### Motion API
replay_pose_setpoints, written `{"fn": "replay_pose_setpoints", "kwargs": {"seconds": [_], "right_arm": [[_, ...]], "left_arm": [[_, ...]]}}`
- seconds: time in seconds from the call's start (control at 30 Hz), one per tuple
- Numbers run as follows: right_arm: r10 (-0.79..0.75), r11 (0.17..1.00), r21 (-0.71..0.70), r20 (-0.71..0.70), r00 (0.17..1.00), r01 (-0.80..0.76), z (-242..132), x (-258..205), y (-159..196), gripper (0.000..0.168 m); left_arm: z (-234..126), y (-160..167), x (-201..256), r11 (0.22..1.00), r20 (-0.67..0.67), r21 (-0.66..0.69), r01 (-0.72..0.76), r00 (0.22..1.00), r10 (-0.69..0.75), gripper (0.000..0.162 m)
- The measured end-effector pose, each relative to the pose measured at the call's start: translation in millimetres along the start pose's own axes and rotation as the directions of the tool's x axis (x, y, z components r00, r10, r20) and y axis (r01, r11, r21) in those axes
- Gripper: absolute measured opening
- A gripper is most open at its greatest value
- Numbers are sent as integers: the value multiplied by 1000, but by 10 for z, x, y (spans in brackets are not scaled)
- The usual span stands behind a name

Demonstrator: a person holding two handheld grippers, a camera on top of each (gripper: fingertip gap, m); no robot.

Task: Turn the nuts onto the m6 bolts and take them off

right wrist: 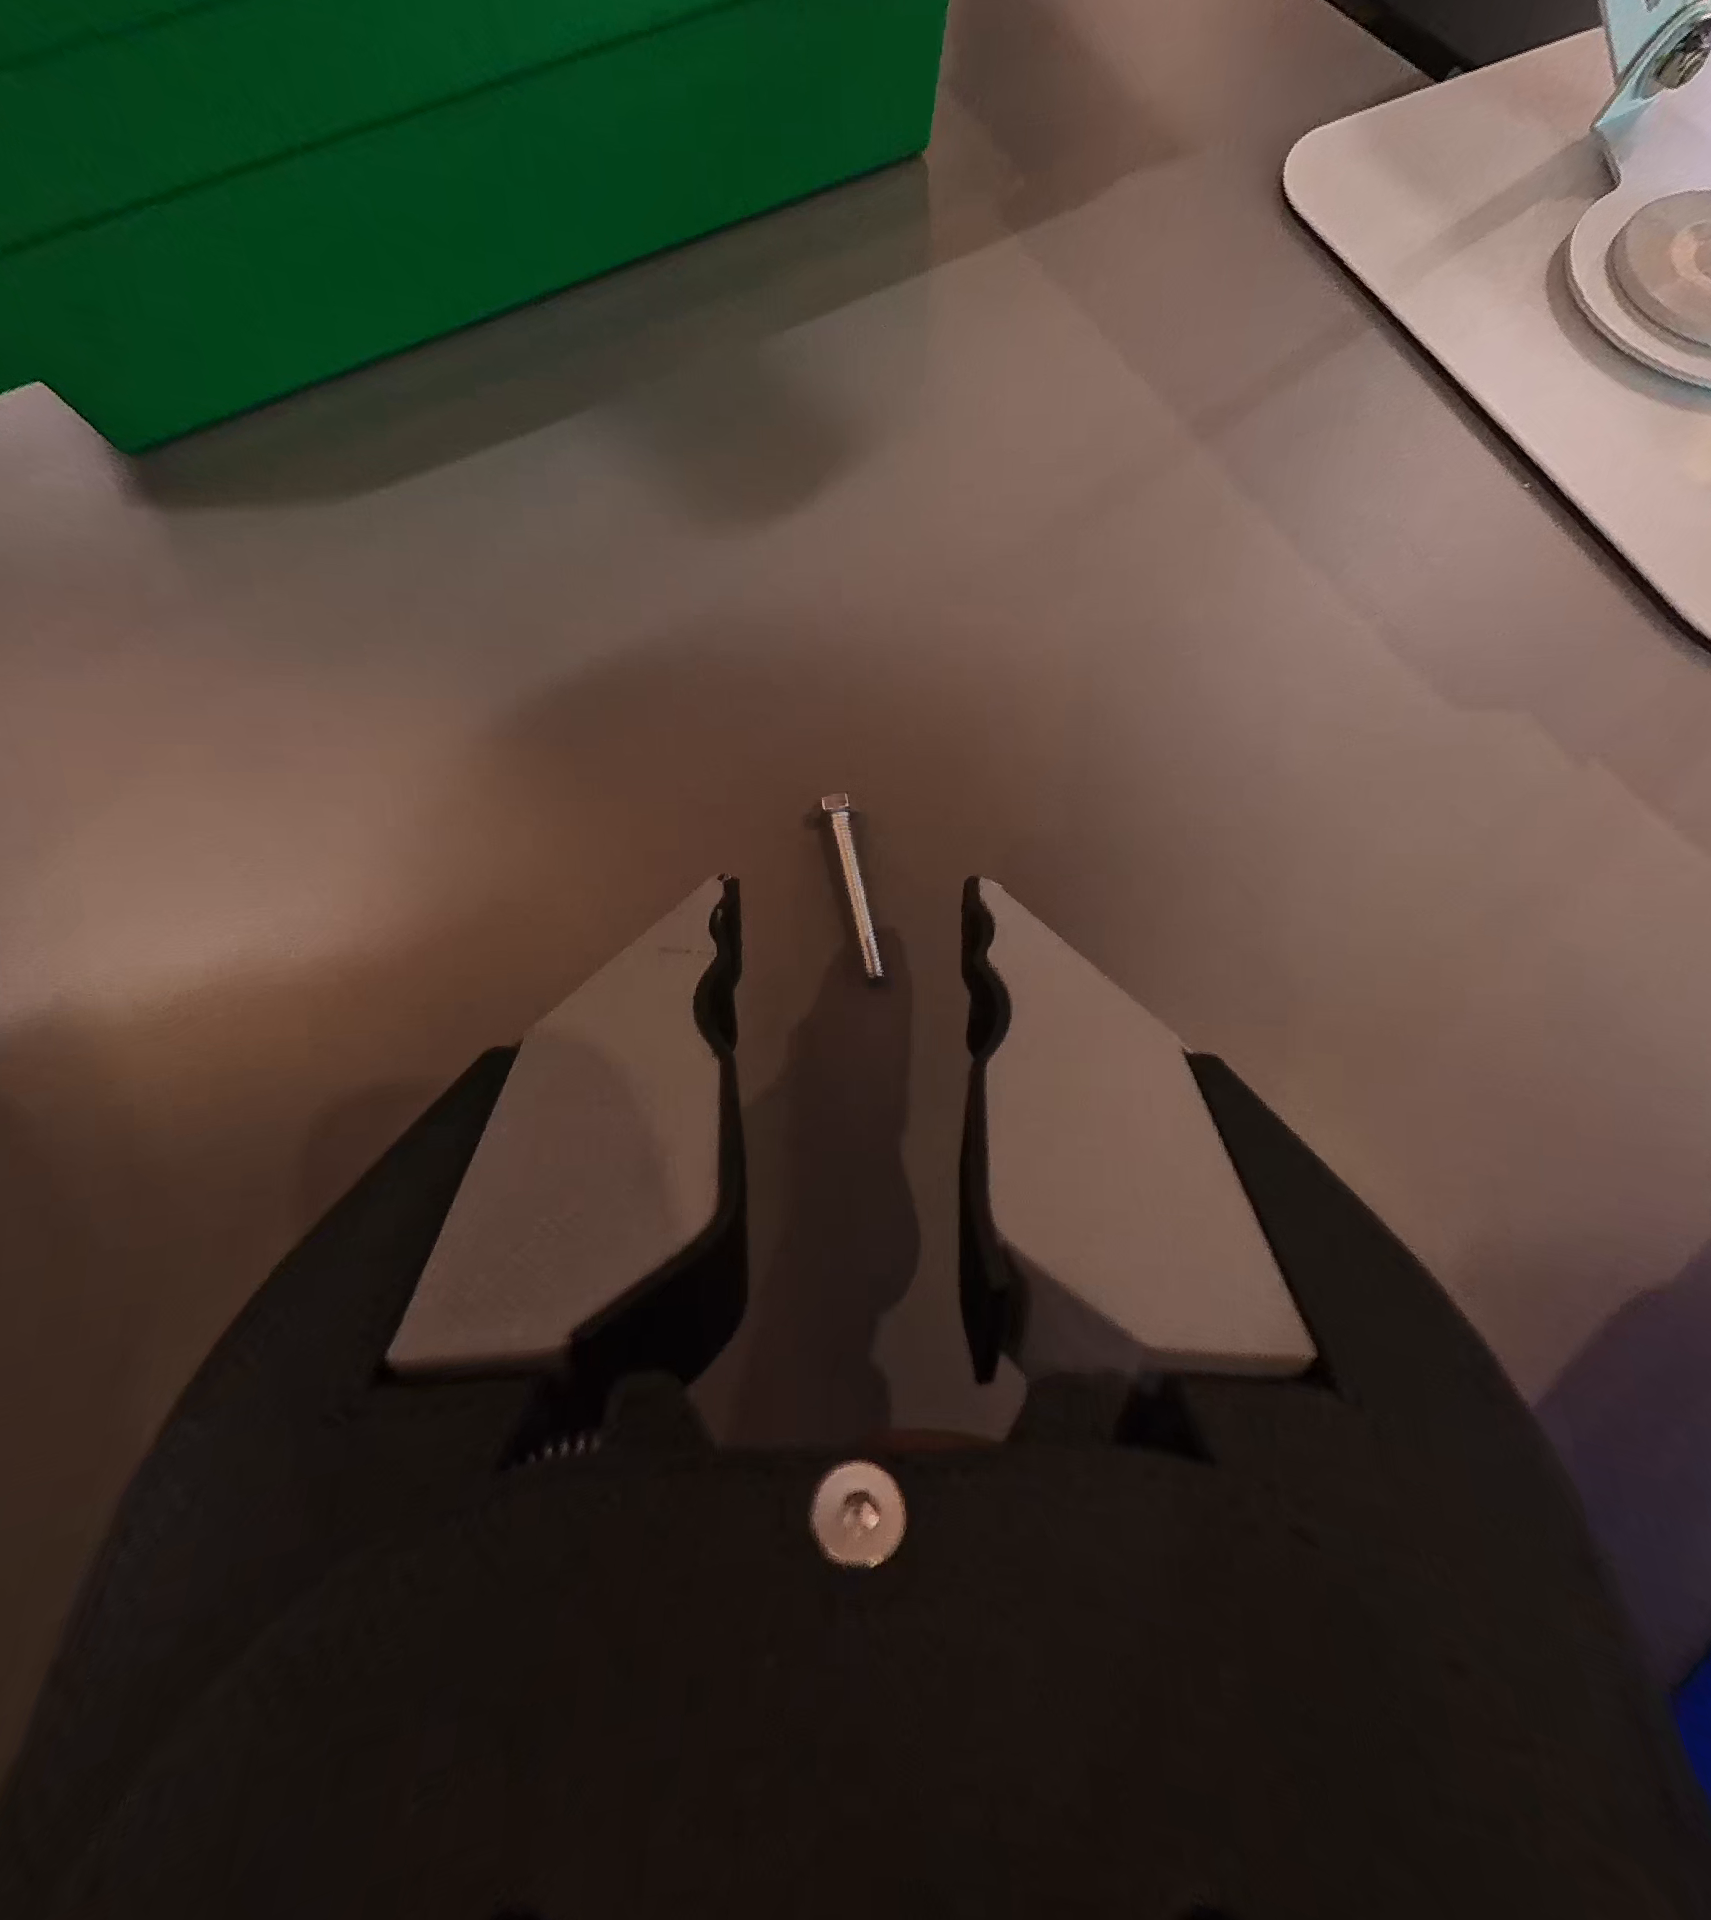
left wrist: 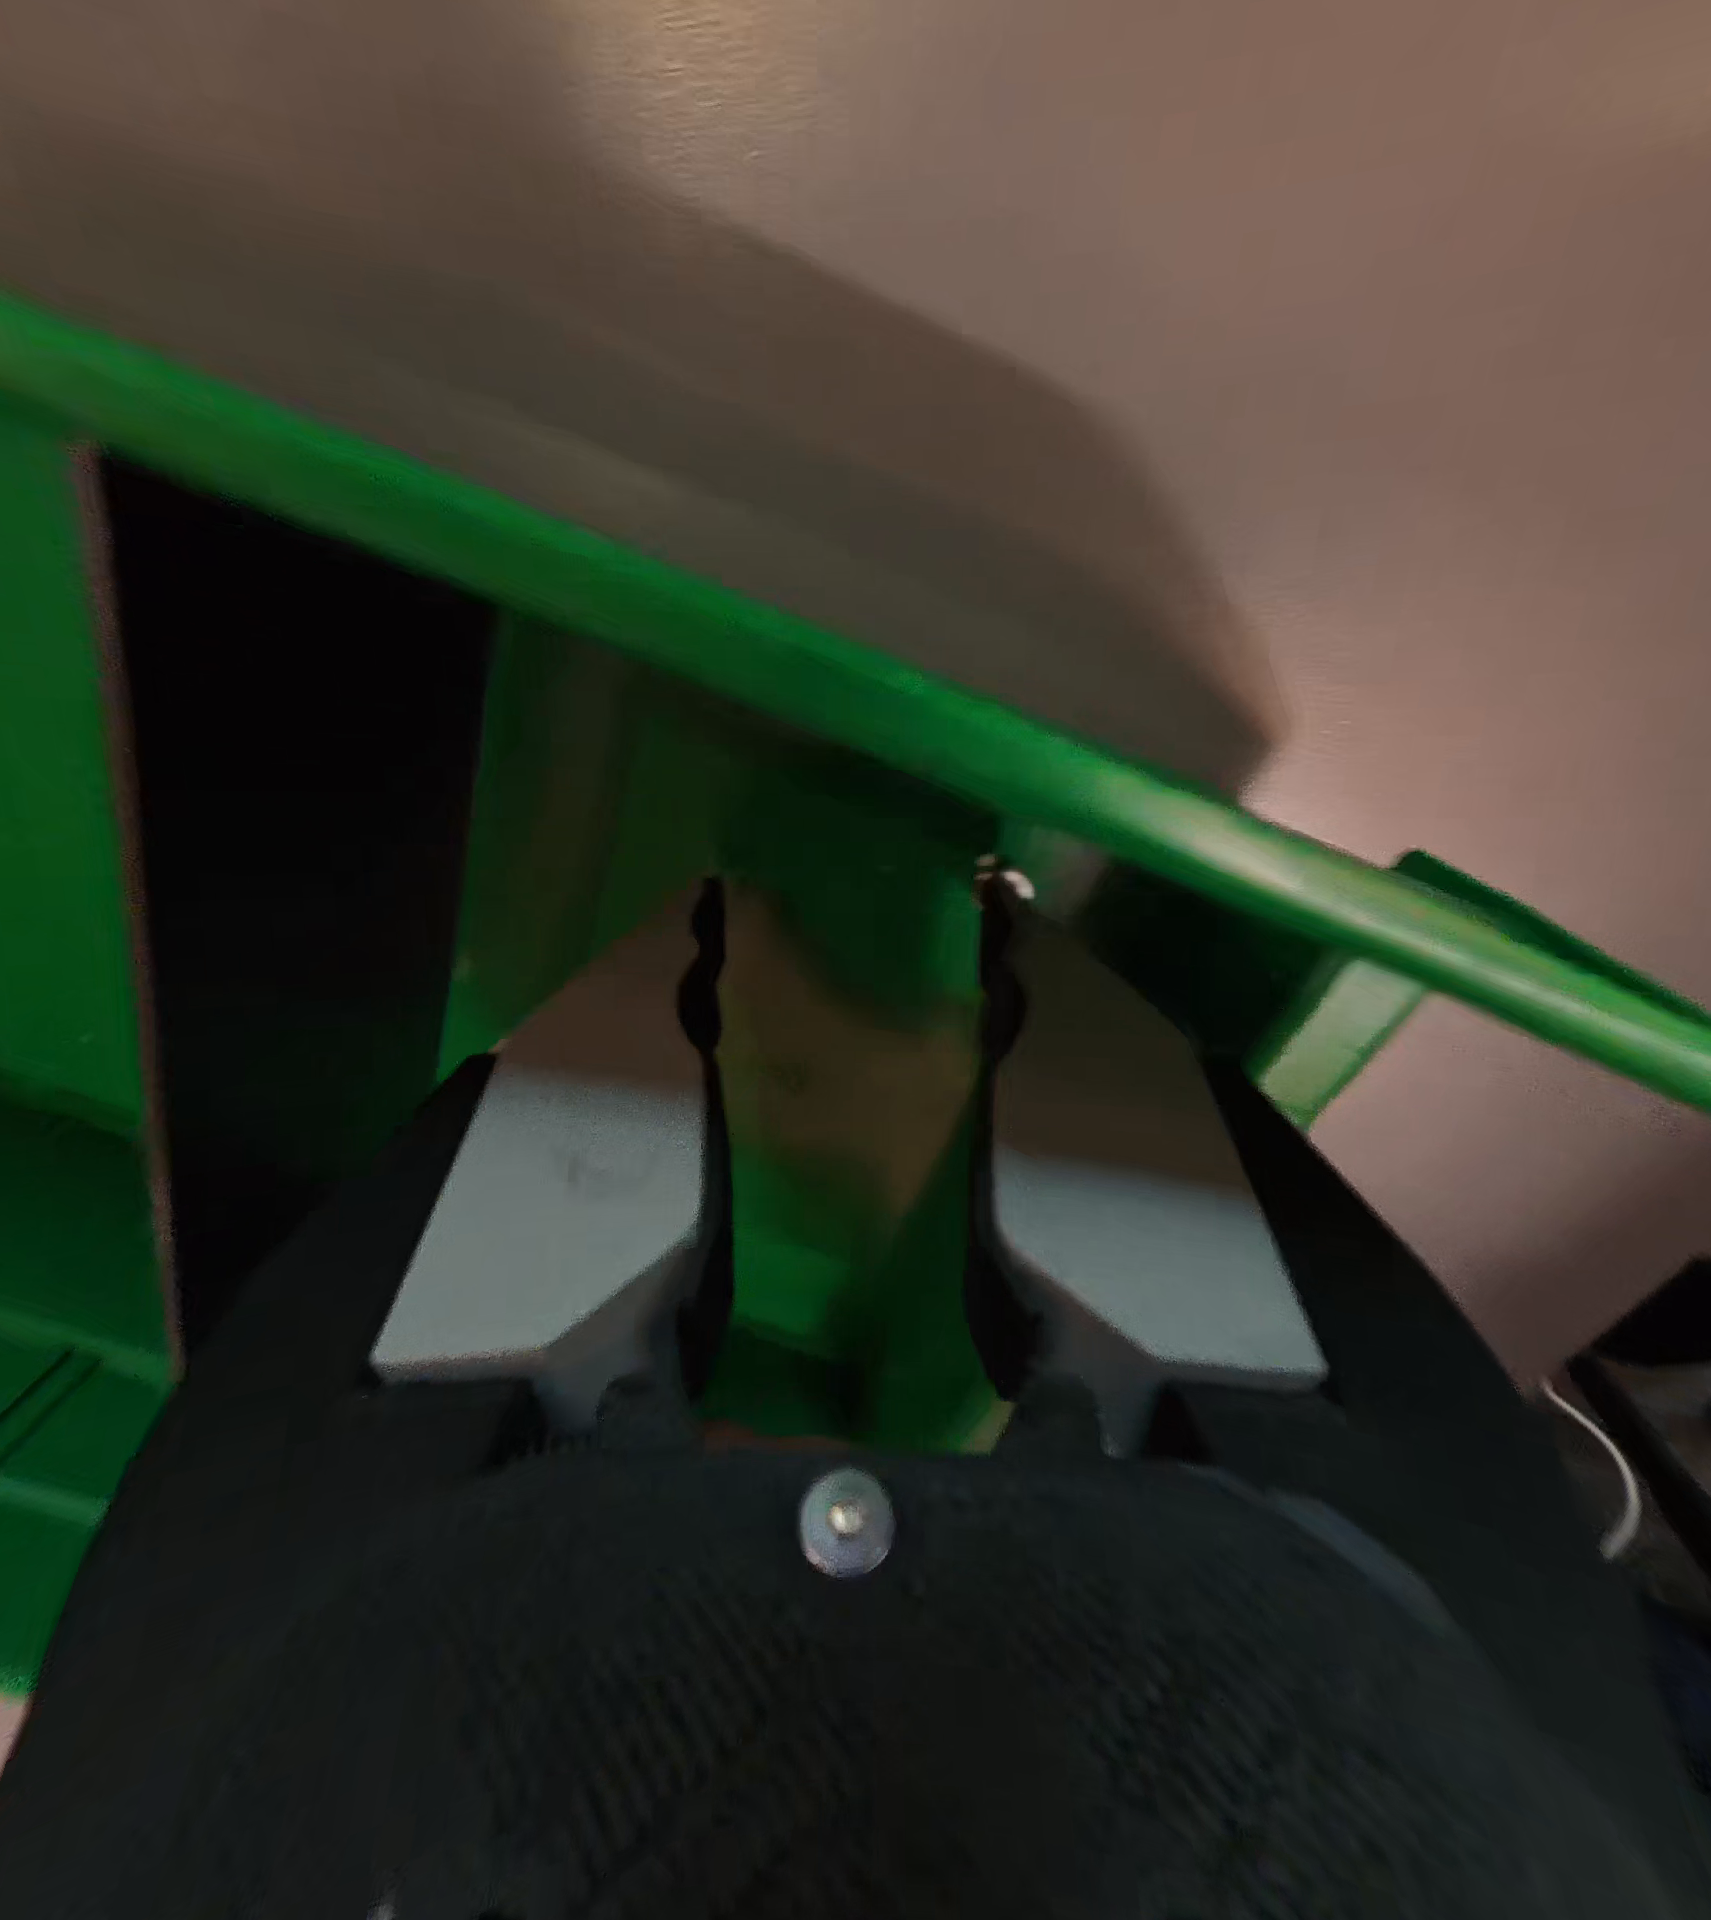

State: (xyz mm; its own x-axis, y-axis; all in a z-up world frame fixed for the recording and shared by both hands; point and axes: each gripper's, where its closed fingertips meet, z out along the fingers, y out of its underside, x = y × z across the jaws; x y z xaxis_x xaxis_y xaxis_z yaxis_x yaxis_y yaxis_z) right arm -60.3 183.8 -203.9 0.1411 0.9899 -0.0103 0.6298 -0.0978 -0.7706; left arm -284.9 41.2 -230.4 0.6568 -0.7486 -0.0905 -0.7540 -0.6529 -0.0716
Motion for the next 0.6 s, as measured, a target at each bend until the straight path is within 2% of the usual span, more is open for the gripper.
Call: {"fn": "replay_pose_setpoints", "kwargs": {"seconds": [0.03, 0.2, 0.37, 0.53, 0.6], "right_arm": [[1, 1000, 3, 1, 1000, -1, -5, -1, -4, 39], [-6, 1000, 5, 2, 1000, 6, -17, -20, -14, 39], [-12, 1000, 10, 5, 1000, 12, -24, -45, -22, 39], [-22, 1000, 23, 6, 1000, 22, -48, -73, -50, 39], [-25, 999, 30, 5, 1000, 25, -65, -77, -63, 39]], "left_arm": [[-12, 16, -57, 1000, 30, 7, 8, 1000, -9, 36], [-113, 85, -147, 994, 25, 64, 85, 996, -87, 46], [-215, -3, -62, 977, -60, 174, 120, 992, -111, 42], [20, 76, -64, 991, -38, 87, 103, 994, -100, 43], [44, 18, -63, 984, -61, 119, 130, 991, -123, 37]]}}
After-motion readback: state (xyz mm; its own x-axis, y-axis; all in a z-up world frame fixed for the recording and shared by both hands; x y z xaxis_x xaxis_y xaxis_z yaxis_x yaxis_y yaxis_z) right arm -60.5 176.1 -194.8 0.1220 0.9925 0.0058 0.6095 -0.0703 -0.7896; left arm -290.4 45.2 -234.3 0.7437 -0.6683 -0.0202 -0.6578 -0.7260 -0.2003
